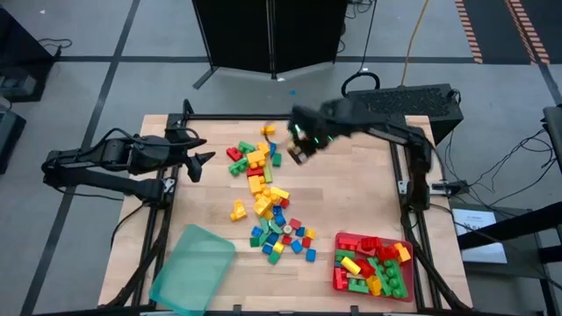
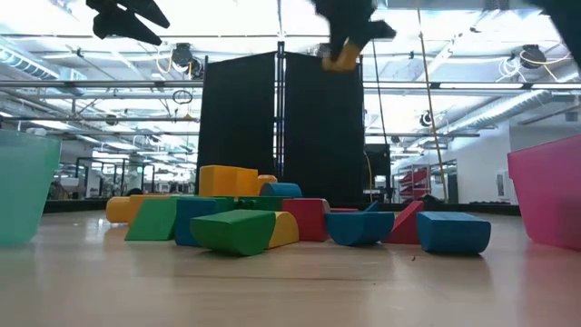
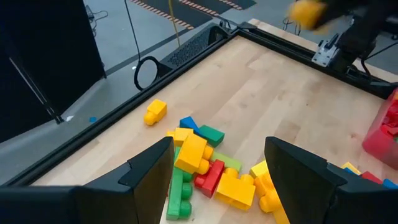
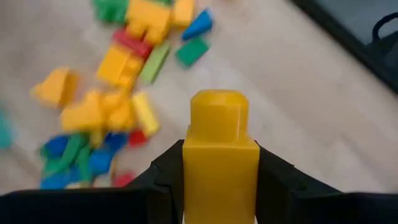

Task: Sort blocks by size
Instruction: Put the 1-stud yellow game piece into the pink bin

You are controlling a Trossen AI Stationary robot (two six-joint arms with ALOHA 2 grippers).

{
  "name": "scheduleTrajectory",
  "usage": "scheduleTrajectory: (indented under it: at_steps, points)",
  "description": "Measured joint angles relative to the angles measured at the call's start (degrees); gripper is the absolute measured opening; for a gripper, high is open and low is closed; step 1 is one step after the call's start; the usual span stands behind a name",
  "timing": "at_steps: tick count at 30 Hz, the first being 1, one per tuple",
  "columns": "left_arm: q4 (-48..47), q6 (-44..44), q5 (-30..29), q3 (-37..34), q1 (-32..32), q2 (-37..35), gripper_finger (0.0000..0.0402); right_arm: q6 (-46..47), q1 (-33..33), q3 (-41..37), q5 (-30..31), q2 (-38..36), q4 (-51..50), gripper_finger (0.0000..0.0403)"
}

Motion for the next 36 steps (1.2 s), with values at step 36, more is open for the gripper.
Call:
scheduleTrajectory:
  at_steps: [36]
  points:
    - [1.0, 0.3, 0.0, 0.0, 0.0, 0.1, 0.0255, 93.4, 63.2, -63.8, -28.2, -30.2, 27.2, 0.0118]
